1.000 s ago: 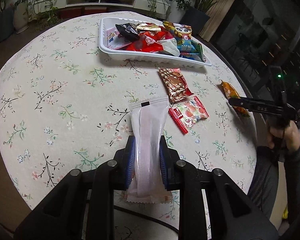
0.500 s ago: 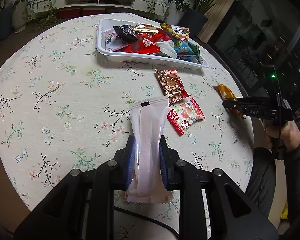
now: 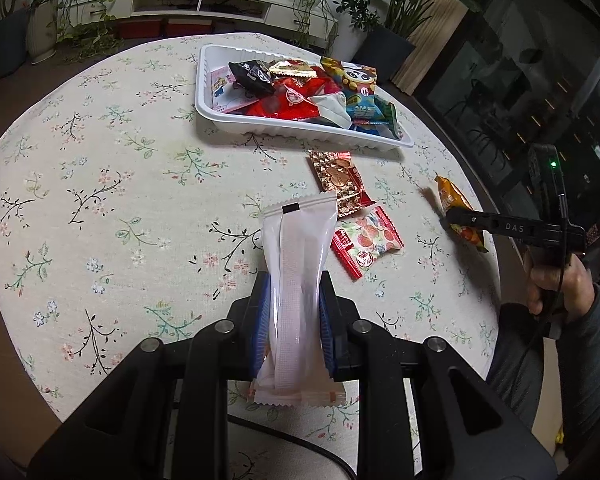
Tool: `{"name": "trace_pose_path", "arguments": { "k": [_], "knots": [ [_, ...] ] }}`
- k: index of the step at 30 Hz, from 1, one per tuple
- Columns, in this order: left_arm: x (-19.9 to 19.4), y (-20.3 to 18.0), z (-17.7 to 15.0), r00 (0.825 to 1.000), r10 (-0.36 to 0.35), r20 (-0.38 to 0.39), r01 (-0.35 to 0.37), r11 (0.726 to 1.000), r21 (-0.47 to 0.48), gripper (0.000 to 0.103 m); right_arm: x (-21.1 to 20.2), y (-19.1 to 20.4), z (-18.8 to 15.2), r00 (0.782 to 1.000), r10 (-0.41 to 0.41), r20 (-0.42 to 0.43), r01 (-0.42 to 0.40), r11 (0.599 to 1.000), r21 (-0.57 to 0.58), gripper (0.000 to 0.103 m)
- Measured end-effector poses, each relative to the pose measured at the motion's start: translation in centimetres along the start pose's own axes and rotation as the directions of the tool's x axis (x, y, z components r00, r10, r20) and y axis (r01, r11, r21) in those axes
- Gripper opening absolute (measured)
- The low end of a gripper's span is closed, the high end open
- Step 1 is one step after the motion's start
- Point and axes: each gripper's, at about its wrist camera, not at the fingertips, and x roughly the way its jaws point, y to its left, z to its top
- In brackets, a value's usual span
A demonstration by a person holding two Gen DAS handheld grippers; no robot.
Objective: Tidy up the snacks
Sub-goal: 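Carry both packets over the white tray and lower them in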
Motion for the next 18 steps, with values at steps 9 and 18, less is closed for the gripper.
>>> {"name": "trace_pose_path", "arguments": {
  "k": [9,18],
  "knots": [
    [-1.0,0.6,1.6,0.999,-0.028,0.036,0.029,0.999,-0.026,0.02,-3.1,-0.3,0.7,0.986,0.13,0.102,-0.142,0.983,0.119,0.015],
    [-3.6,1.1,8.8,0.991,-0.016,0.136,0.016,1.0,0.001,0.02,-6.7,-1.4,5.8,0.954,0.155,0.257,-0.213,0.953,0.214,0.015]
  ]
}}
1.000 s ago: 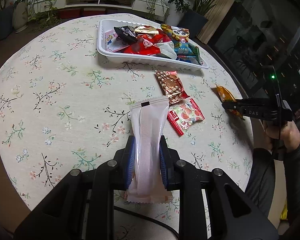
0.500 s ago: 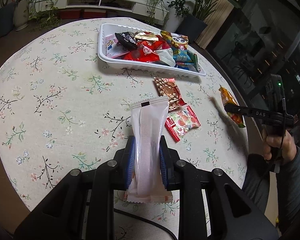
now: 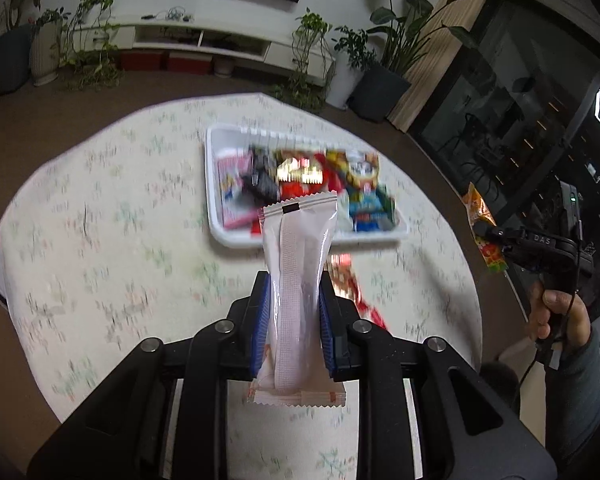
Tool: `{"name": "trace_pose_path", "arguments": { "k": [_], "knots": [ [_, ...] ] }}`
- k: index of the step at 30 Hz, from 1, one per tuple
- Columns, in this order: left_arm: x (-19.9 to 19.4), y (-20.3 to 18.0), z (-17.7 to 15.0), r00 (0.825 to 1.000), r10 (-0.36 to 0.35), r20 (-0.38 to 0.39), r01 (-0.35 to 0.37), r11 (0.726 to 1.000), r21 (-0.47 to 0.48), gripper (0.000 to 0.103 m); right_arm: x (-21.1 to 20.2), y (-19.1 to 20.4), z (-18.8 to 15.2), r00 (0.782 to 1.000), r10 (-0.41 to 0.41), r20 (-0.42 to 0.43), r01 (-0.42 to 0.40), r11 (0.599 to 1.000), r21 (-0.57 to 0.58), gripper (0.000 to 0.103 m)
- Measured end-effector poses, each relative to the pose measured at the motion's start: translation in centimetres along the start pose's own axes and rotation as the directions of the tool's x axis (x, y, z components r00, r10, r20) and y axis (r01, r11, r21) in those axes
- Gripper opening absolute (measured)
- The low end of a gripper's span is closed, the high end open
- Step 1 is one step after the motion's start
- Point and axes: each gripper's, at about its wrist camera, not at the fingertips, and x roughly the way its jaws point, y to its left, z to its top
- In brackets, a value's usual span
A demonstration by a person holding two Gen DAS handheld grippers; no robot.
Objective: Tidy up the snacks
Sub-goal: 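Carry both packets over the white tray and lower them in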
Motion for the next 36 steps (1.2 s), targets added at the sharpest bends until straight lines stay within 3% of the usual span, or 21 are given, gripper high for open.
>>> {"name": "trace_pose_path", "arguments": {
  "k": [5,8,13,22,36],
  "knots": [
    [0.4,-0.6,6.6,0.998,0.008,0.058,-0.011,0.999,0.041,0.02,0.4,7.4,3.5,0.991,0.125,0.039,-0.118,0.981,-0.154,0.015],
    [1.9,-1.0,10.6,0.998,0.013,0.063,-0.018,0.998,0.065,0.02,1.9,11.9,5.2,0.983,0.183,0.021,-0.174,0.959,-0.223,0.015],
    [6.0,-0.7,14.3,0.999,0.023,0.028,-0.025,0.997,0.072,0.02,7.3,15.2,7.6,0.992,0.118,-0.041,-0.125,0.961,-0.248,0.015],
    [13.4,0.8,14.3,0.999,0.021,-0.048,-0.019,0.999,0.03,0.02,15.6,12.9,7.0,0.989,-0.003,-0.147,-0.024,0.982,-0.186,0.015],
    [17.3,2.5,13.8,0.996,0.043,-0.074,-0.041,0.999,0.028,0.021,19.7,11.7,6.9,0.981,-0.082,-0.177,0.05,0.983,-0.178,0.016]
  ]
}}
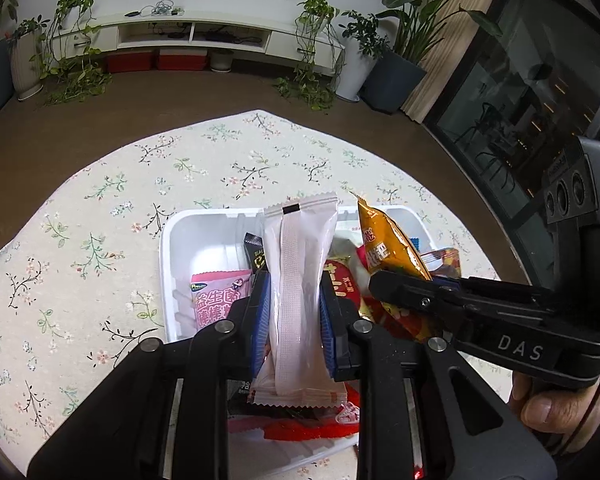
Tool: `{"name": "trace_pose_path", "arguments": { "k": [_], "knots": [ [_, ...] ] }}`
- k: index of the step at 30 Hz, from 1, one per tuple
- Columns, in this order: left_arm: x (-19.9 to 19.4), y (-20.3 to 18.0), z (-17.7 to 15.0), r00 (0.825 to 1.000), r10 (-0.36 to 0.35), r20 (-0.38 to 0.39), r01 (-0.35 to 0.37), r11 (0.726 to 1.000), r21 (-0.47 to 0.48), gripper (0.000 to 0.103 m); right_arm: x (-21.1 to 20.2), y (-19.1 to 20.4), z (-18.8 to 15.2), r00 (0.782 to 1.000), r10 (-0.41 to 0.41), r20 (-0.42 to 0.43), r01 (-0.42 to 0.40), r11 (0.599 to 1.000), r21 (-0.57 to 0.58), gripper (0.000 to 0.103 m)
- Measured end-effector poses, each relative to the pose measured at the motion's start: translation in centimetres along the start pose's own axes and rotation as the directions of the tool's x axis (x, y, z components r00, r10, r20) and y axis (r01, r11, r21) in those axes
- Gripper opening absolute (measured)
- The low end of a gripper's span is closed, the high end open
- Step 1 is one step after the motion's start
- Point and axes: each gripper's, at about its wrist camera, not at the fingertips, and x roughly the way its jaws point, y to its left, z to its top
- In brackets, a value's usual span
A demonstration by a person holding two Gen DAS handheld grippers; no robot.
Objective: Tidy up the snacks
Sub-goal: 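Carry both packets over the white tray and lower them in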
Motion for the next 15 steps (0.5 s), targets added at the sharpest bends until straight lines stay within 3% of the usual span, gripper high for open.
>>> {"name": "trace_pose_path", "arguments": {
  "k": [15],
  "knots": [
    [4.2,1.2,-0.6,0.998,0.017,-0.054,-0.018,1.0,-0.015,0.022,2.8,-0.4,-0.1,0.999,-0.05,-0.022,0.05,0.999,0.004,0.016]
  ]
}}
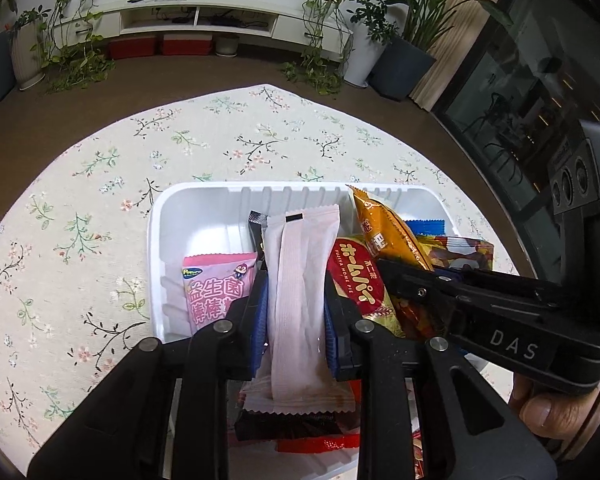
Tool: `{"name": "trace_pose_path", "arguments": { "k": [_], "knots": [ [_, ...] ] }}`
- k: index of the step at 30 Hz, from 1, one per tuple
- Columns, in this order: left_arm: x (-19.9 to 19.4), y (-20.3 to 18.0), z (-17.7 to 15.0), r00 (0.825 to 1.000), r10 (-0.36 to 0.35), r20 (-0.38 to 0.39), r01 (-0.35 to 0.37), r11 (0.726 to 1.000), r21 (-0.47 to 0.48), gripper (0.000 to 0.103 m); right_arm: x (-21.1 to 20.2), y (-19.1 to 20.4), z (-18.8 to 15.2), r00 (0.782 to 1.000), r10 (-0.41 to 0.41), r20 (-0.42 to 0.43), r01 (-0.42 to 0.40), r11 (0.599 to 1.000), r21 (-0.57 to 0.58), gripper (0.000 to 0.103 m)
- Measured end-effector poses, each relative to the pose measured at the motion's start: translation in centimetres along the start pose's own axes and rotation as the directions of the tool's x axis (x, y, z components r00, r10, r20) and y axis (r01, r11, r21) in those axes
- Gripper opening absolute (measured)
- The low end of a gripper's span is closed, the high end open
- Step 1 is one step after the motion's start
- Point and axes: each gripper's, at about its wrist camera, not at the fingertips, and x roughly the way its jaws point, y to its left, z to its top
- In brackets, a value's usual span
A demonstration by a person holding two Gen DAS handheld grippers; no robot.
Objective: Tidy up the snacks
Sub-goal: 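Carry both packets over the white tray and lower them in, then open both tools and withdraw them from the tray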
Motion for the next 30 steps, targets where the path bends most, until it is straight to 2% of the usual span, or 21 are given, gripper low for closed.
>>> {"name": "trace_pose_path", "arguments": {
  "k": [6,14,22,24,26,29,30],
  "knots": [
    [1.3,0.1,-0.3,1.0,0.001,-0.005,-0.001,1.0,-0.005,0.023,0.5,-0.3,-0.3,1.0,-0.007,0.003,0.007,1.0,-0.007,0.015],
    [0.7,0.1,-0.6,1.0,0.009,0.018,-0.008,1.0,-0.013,0.026,0.2,0.0,-0.4,1.0,-0.016,0.022,0.016,1.0,-0.011,0.016],
    [-0.4,0.4,-0.8,0.999,0.026,0.033,-0.026,0.999,-0.024,0.029,-0.8,0.5,-0.2,0.999,-0.026,0.026,0.027,0.999,-0.03,0.03],
    [-0.8,0.3,-0.9,0.999,0.029,0.037,-0.028,0.999,-0.023,0.029,-1.2,0.6,-0.3,0.999,-0.028,0.038,0.029,0.999,-0.036,0.036],
    [-1.1,0.3,-1.0,0.999,0.033,0.039,-0.032,0.999,-0.018,0.041,-1.9,0.7,-0.3,0.998,-0.03,0.057,0.033,0.999,-0.043,0.044],
    [-1.6,0.4,-1.2,0.998,0.03,0.048,-0.029,0.999,-0.023,0.054,-2.9,0.7,-0.4,0.997,-0.021,0.076,0.025,0.999,-0.045,0.048],
    [-1.8,0.2,-1.2,0.998,0.029,0.05,-0.028,0.999,-0.024,0.055,-3.2,0.8,-0.5,0.997,-0.021,0.081,0.024,0.999,-0.045,0.05]
  ]
}}
